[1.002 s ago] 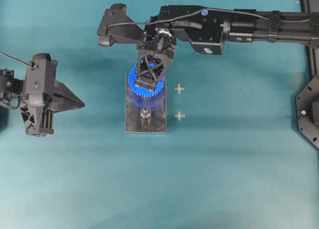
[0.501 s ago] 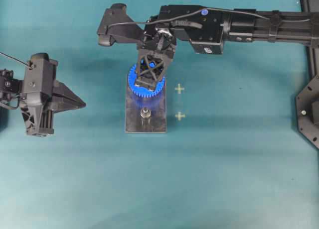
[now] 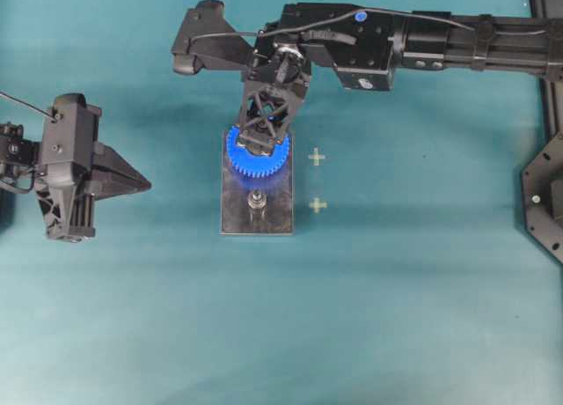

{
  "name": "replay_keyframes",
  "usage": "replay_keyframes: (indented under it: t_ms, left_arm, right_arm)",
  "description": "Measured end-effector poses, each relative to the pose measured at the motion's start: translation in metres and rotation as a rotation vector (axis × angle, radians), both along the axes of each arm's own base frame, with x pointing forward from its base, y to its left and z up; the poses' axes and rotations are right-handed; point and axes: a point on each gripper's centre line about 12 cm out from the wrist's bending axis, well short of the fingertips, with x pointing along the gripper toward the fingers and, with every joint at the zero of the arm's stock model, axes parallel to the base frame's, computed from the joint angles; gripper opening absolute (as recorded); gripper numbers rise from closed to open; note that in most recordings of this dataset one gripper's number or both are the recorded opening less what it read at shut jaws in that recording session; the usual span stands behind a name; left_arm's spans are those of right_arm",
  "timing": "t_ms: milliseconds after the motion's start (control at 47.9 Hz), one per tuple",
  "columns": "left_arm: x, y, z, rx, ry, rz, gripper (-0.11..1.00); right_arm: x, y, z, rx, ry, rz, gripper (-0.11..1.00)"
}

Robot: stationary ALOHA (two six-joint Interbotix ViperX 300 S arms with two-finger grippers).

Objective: Fit the large gear onto the shaft.

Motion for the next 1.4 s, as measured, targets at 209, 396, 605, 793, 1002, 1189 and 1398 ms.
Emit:
replay_keyframes:
  t_ms: [209, 396, 605, 793, 1002, 1189, 1398]
  left_arm:
    - [0.0, 0.0, 0.0, 0.0, 0.0, 0.0, 0.0]
    - [0.0, 0.0, -0.001, 0.0, 0.003, 0.0, 0.0]
    - [0.0, 0.0, -0.001, 0.0, 0.002, 0.0, 0.0]
    - [0.0, 0.0, -0.001, 0.0, 0.002, 0.0, 0.0]
    - [-0.001, 0.0, -0.001, 0.0, 0.003, 0.0, 0.0]
    - [-0.001, 0.0, -0.001, 0.0, 0.003, 0.0, 0.0]
    - [-0.001, 0.0, -0.001, -0.001, 0.003, 0.001, 0.0]
  right_arm:
    - [0.008, 0.015, 0.007, -0.005, -0.023, 0.034, 0.71]
    - [0.016, 0.017, -0.004, -0.001, -0.02, 0.04, 0.71]
    - [0.024, 0.009, -0.013, 0.0, -0.024, 0.024, 0.71]
    - [0.025, 0.009, -0.014, -0.001, -0.022, 0.025, 0.71]
    - [0.022, 0.011, -0.012, 0.002, -0.005, 0.03, 0.71]
    - [0.02, 0.025, -0.007, 0.009, 0.017, 0.059, 0.71]
    - [0.02, 0.031, -0.005, 0.007, 0.019, 0.072, 0.71]
